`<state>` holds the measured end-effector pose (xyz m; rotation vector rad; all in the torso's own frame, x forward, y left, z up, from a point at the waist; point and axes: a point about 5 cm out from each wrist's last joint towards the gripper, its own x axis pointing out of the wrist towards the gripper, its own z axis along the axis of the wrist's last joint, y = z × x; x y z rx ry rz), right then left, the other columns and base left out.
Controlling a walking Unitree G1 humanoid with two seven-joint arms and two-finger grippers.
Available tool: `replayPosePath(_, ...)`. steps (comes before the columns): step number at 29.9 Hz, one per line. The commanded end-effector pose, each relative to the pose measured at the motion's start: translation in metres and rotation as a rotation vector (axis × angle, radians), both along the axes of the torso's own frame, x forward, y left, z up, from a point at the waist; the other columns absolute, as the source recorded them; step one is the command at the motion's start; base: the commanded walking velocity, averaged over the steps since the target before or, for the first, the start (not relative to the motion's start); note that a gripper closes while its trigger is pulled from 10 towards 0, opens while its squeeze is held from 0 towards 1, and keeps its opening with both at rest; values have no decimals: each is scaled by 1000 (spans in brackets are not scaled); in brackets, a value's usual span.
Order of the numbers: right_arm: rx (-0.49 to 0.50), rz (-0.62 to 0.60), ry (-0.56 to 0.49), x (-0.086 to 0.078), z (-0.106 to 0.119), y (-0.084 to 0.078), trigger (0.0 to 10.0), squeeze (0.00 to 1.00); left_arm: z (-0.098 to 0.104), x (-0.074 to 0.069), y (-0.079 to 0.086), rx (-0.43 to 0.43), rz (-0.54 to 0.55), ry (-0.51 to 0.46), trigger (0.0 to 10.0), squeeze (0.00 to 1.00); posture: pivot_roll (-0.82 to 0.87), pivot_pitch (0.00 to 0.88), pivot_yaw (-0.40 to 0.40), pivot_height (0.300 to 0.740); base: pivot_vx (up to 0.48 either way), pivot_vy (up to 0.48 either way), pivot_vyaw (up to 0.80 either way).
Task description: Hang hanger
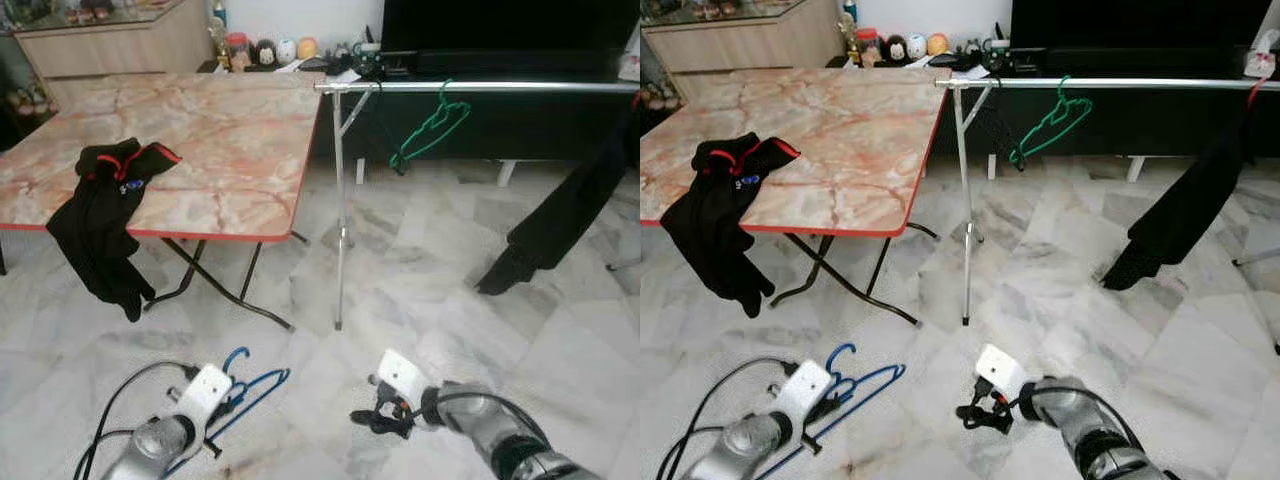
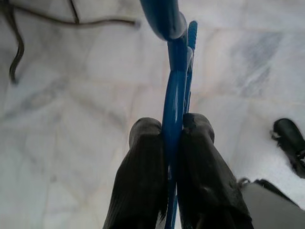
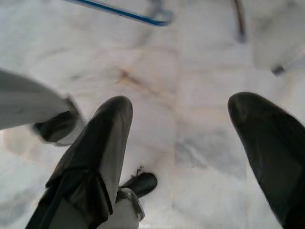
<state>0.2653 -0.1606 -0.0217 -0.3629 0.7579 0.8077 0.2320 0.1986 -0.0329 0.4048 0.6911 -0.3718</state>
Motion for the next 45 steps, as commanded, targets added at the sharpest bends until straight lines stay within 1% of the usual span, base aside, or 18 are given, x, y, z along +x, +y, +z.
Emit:
replayPosePath(1, -6, -165, 20, -4, -8, -7, 10000, 0, -8, -9, 11, 26, 82, 12, 10000, 0, -98, 0, 34, 740, 0, 0, 0)
replayPosePath(3, 29, -380, 43, -10, -16, -13, 10000, 0, -20, -23, 16, -3, 180, 59, 10000, 0, -98, 0, 34, 740, 0, 0, 0)
replayPosePath(4, 56, -489, 76, -16, -21, -15, 10000, 0, -25, -30, 18, -21, 235, 81, 10000, 0, -98, 0, 34, 740, 0, 0, 0)
replayPosePath(5, 76, -598, 123, -26, -29, -16, 10000, 0, -31, -38, 20, -41, 304, 106, 10000, 0, -97, 0, 32, 740, 0, 0, 0)
replayPosePath(6, 76, -598, 123, -26, -29, -16, 10000, 0, -31, -38, 20, -41, 304, 106, 10000, 0, -97, 0, 32, 740, 0, 0, 0)
replayPosePath(7, 28, -632, 148, -37, -37, -19, 10000, 0, -35, -45, 23, -61, 371, 122, 10000, 0, -97, 0, 32, 740, 0, 0, 0)
replayPosePath(8, 4, -637, 152, -40, -40, -19, 10000, 0, -37, -46, 23, -67, 391, 124, 10000, 0, -97, 0, 32, 740, 0, 0, 0)
replayPosePath(9, 4, -637, 152, -40, -40, -19, 10000, 0, -37, -46, 23, -67, 391, 124, 10000, 0, -97, 0, 32, 740, 0, 0, 0)
replayPosePath(11, -30, -790, 210, -60, -52, -29, 10000, 0, -42, -56, 27, -71, 451, 156, 10000, 0, -85, 0, 33, 740, 0, 0, 0)
replayPosePath(12, -36, -808, 217, -63, -53, -30, 10000, 0, -43, -57, 27, -71, 458, 159, 10000, 0, -85, 0, 33, 740, 0, 0, 0)
replayPosePath(15, -39, -827, 219, -62, -53, -30, 10000, 0, -44, -57, 27, -71, 465, 155, 10000, 0, -85, 0, 33, 740, 0, 0, 0)
replayPosePath(17, -31, -793, 233, -70, -57, -24, 10000, 0, -48, -66, 25, -91, 488, 182, 10000, 0, -95, 0, 39, 740, 0, 0, 0)
replayPosePath(18, -29, -796, 235, -72, -59, -23, 10000, 0, -50, -69, 23, -99, 501, 190, 10000, 0, -95, 0, 39, 740, 0, 0, 0)
replayPosePath(20, -30, -816, 239, -74, -60, -22, 10000, 0, -52, -71, 22, -105, 514, 197, 10000, 0, -95, 0, 39, 740, 0, 0, 0)
replayPosePath(27, -24, -857, 223, -71, -58, -24, 10000, 0, -52, -67, 15, -114, 490, 191, 10000, 0, -96, 0, 41, 740, 0, -324, 0)
replayPosePath(35, -25, -877, 210, -70, -58, -27, 10000, 0, -52, -67, 13, -122, 482, 185, 10000, 0, -97, 0, 39, 740, 0, -353, 0)
replayPosePath(38, -17, -905, 204, -69, -57, -27, 10000, 0, -52, -67, 13, -123, 482, 184, 10000, 0, -100, 0, 45, 740, 0, -406, 0)
replayPosePath(45, -6, -881, 210, -70, -58, -21, 10000, 0, -50, -64, 14, -121, 462, 178, 10000, 0, -106, 0, 53, 740, 0, -404, -579)
